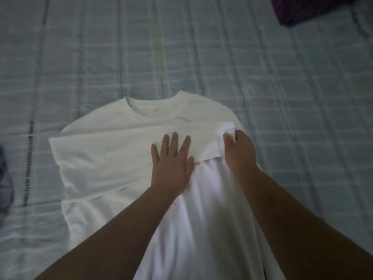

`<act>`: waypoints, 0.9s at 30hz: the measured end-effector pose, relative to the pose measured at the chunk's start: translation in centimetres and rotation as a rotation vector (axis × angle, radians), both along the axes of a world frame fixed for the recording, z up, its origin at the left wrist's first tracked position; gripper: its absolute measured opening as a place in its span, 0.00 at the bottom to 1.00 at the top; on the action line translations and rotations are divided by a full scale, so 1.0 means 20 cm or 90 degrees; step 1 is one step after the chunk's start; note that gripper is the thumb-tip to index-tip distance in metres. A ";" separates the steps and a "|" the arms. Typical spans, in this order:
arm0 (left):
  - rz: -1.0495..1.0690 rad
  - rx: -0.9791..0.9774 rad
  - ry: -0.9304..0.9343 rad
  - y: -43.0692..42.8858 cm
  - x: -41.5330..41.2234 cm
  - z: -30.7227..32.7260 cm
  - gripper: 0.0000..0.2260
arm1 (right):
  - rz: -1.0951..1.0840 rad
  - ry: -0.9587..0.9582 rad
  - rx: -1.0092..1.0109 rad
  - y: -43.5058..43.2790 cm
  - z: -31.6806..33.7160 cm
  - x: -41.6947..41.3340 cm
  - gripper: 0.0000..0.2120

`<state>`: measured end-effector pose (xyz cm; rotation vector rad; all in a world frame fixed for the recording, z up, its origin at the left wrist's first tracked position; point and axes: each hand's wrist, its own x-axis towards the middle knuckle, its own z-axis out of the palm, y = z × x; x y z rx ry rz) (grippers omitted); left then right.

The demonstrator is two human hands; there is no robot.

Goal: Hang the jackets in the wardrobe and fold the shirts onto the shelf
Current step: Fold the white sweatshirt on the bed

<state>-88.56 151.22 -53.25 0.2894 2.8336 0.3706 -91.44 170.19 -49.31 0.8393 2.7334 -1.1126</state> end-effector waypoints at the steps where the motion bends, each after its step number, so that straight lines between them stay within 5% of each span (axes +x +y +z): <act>1: -0.009 -0.009 0.008 0.02 0.00 0.00 0.27 | -0.006 0.025 0.028 0.03 -0.01 0.01 0.09; 9: -0.048 -0.052 -0.014 0.12 -0.01 -0.03 0.27 | 0.031 -0.002 0.154 0.14 -0.05 0.05 0.14; 12: -0.049 -0.070 -0.012 0.13 0.00 -0.06 0.28 | 0.144 0.056 0.352 0.10 -0.07 0.08 0.26; 18: -0.047 -0.080 0.027 0.14 0.00 -0.10 0.28 | 0.414 -0.014 0.390 0.05 -0.23 0.17 0.29; 22: -0.054 -0.103 0.019 0.15 0.00 -0.09 0.29 | 0.418 -0.040 0.353 0.05 -0.22 0.15 0.30; 27: -0.051 -0.067 -0.038 0.20 0.01 0.03 0.28 | 0.291 0.089 0.171 0.16 -0.07 0.35 0.26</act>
